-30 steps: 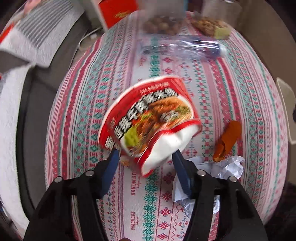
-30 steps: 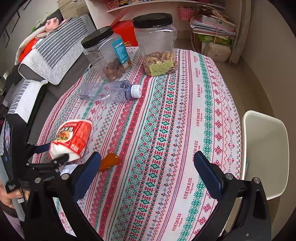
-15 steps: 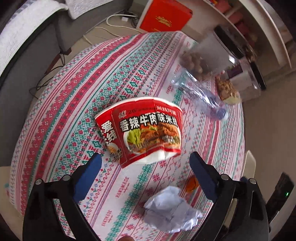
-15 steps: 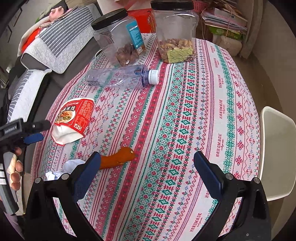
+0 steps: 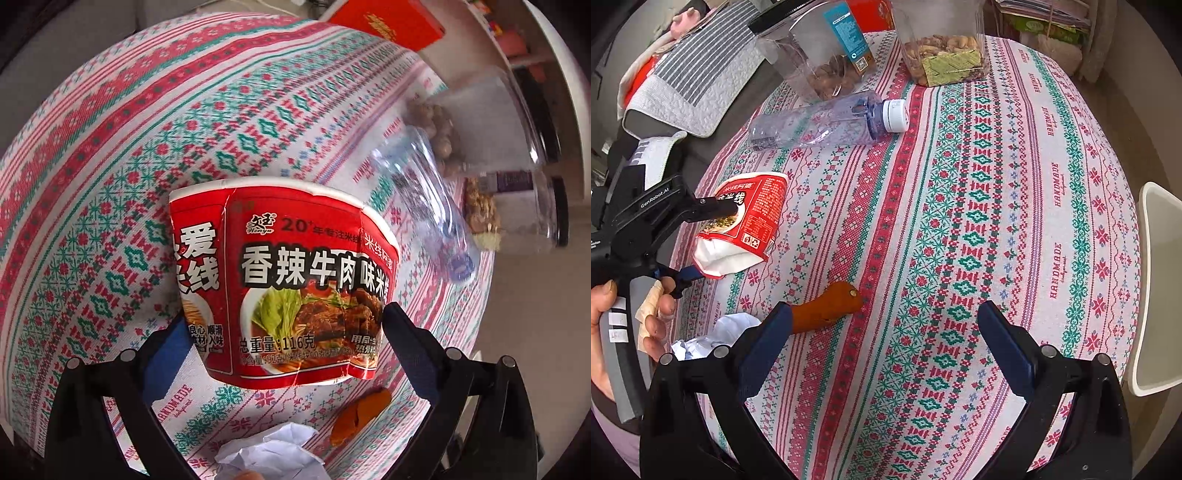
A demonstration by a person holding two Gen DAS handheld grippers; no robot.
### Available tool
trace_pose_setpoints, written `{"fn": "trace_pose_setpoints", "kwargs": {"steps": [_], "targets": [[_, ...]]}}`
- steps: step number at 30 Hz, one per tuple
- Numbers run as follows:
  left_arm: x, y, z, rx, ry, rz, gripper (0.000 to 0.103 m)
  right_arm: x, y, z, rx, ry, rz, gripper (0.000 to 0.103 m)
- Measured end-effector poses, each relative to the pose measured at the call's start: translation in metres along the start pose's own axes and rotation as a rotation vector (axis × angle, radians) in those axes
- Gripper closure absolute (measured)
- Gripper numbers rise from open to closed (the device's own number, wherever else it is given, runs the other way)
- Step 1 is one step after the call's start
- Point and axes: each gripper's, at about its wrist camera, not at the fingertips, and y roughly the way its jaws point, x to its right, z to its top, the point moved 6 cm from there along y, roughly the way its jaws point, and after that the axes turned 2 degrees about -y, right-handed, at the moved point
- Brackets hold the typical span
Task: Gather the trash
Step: 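Grasp the orange peel with the right tool while the left holds the noodle cup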
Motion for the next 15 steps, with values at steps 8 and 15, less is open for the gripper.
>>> {"fn": "trace_pose_setpoints", "kwargs": {"steps": [8, 15], "targets": [[0.005, -0.045, -0.011, 0.119, 0.146, 0.073, 0.013, -0.020, 0.011, -0.008, -0.046, 0.010, 0.052, 0.007], [-0.008, -0.115, -0.022, 0.308, 0.253, 0.142, 0.013, -0.026, 0.030, -0.023, -0.104, 0.135, 0.109, 0.007]]}}
